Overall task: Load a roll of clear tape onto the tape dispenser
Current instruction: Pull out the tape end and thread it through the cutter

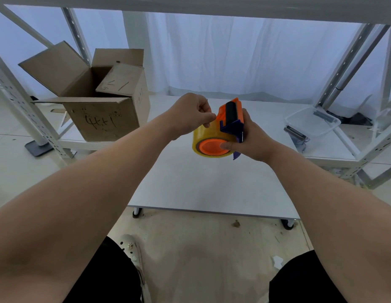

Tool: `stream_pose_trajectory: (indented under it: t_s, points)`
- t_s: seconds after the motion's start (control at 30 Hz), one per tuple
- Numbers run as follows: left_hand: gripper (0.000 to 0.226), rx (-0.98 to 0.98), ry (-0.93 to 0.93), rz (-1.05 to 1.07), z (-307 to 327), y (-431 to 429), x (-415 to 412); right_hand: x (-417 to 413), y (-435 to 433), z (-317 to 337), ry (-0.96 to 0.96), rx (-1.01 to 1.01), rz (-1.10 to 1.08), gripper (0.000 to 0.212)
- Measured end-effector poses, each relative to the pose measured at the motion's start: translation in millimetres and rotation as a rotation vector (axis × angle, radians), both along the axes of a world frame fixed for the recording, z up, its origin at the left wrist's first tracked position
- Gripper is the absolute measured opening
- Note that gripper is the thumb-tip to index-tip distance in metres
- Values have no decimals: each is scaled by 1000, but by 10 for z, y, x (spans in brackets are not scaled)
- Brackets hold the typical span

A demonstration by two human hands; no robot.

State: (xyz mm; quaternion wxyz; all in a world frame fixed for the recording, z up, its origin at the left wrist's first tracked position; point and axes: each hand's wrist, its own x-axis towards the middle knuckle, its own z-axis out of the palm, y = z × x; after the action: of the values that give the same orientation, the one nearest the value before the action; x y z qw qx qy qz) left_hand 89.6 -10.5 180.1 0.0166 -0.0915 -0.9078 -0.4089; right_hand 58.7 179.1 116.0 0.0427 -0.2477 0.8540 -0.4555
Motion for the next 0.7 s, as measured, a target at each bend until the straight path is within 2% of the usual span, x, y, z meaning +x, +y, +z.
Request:
stream_pose_trajectory:
  t_s: [0.3,0.53,0.6,0.7]
  points:
    - [15,0,5,24,9,28,-11,-3,45,-7,-54,-40,-7,82]
    - [18,206,-113,32,36,101,-54,-30,34,59,-298,-200,13,75]
    - [18,256,-150,26,14,135,-55,-27,9,104,-294,-231,13,72]
    - [18,334,-184,34,-9,150,-67,-35,-27,125,-264,-228,-19,80]
